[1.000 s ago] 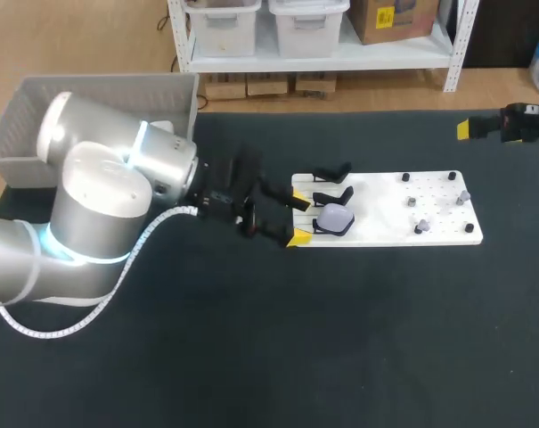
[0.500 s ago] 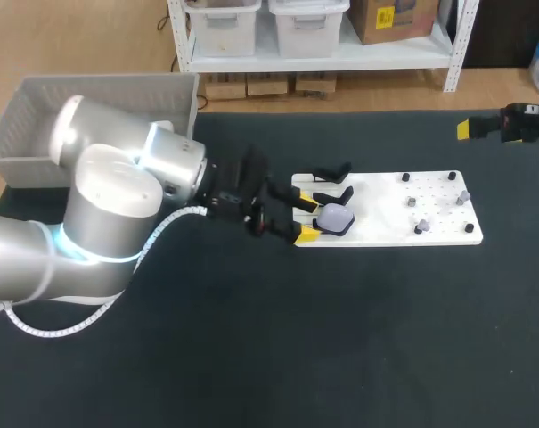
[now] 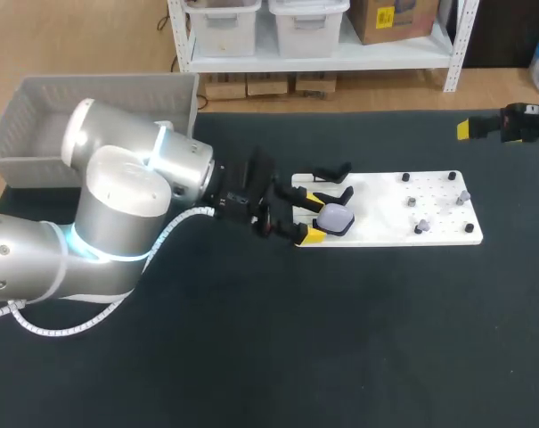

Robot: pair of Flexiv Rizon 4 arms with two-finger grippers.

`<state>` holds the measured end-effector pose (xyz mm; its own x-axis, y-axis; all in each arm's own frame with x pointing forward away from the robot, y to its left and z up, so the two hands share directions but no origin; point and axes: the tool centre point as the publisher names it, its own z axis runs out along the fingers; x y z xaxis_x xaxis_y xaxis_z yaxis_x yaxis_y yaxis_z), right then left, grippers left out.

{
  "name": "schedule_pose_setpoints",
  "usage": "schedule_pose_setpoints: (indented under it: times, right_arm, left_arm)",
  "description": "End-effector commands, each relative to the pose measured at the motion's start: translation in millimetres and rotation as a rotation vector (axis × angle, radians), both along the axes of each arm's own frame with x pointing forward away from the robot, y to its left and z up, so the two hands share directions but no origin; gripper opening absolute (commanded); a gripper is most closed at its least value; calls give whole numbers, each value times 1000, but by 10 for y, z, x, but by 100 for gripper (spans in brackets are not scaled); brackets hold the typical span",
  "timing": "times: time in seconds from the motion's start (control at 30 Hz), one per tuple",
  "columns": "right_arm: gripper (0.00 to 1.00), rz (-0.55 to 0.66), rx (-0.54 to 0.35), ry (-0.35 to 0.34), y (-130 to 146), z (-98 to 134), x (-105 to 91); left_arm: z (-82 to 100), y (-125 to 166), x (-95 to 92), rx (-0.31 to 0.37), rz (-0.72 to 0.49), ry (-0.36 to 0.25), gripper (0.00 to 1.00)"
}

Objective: Pick up each earbud case from the left stands, insert the matching earbuds, close the lid, and place the case in the box.

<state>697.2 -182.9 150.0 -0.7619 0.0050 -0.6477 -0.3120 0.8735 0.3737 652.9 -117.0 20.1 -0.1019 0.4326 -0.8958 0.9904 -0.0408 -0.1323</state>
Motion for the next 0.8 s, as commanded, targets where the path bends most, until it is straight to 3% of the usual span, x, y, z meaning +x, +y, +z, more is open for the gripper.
schedule_pose_setpoints:
  times: [0.03,0.53,0.8]
  right_arm:
    - [100,2,2,-1,-4,-7,5]
    - [100,2,2,-1,-4,-7,5]
    - [100,2,2,-1,-4,-7,5]
  left_arm:
    - [-18,-26,40,-1,-7,2,72]
    - [-42,-101,115,-1,-15,2,69]
    - [-68,-137,132,-3,-22,6,62]
